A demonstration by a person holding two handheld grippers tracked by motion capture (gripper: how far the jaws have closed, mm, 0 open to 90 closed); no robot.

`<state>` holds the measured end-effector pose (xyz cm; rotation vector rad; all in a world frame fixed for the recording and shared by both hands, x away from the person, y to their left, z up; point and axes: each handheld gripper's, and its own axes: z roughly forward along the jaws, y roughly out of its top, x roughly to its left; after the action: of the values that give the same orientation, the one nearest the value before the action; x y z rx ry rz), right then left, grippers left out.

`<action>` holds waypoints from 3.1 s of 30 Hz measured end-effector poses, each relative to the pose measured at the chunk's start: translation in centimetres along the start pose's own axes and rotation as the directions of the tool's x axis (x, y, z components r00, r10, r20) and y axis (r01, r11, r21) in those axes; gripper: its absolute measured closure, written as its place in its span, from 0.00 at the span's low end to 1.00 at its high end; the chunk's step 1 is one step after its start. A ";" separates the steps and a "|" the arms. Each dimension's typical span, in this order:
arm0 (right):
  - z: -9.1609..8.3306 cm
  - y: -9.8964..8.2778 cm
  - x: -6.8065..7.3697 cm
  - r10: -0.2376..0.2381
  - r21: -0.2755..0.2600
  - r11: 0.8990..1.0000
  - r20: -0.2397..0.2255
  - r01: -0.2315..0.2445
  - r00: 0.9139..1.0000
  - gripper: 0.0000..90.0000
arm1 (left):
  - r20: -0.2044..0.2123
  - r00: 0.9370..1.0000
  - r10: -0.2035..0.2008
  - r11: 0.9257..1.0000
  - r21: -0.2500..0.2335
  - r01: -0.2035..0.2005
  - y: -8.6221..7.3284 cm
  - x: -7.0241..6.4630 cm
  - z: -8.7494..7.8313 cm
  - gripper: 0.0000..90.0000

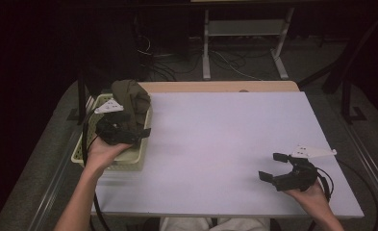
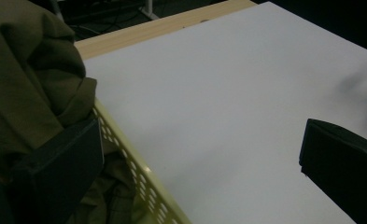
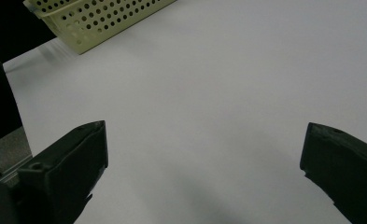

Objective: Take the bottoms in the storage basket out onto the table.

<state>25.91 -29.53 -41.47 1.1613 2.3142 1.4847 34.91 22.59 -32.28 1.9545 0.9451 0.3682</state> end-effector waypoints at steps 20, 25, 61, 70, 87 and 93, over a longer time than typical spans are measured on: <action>-0.1 -0.1 -0.2 0.009 0.003 1.000 0.005 -0.009 1.000 0.01 | -0.041 0.999 -0.029 1.000 -0.005 0.028 1.1 2.4 -0.3 0.00; -0.2 -0.1 -0.3 0.019 -0.001 1.000 0.009 -0.019 1.000 0.01 | -0.051 0.998 -0.035 0.999 0.002 0.035 1.6 3.2 -0.2 0.00; -0.4 -0.2 -0.5 0.026 -0.014 1.000 0.017 -0.025 1.000 0.01 | -0.163 0.978 -0.133 0.991 -0.017 0.132 3.2 8.2 0.5 0.00; -0.5 -0.2 -0.5 0.025 -0.016 1.000 0.019 -0.025 0.999 0.01 | -0.177 0.967 -0.181 0.983 -0.039 0.177 3.1 9.4 1.2 0.00; -0.7 -0.3 -0.7 0.031 -0.026 0.999 0.024 -0.030 0.999 0.01 | -0.182 0.940 -0.288 0.957 -0.080 0.278 2.2 11.8 2.9 0.00; -0.8 -0.3 -0.7 0.031 -0.030 0.999 0.027 -0.030 0.999 0.01 | -0.162 0.932 -0.324 0.945 -0.097 0.312 1.9 12.3 3.7 0.00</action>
<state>25.85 -30.62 -41.56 1.2065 2.2594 1.4980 46.09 28.92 -34.06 1.6882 1.3249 0.3845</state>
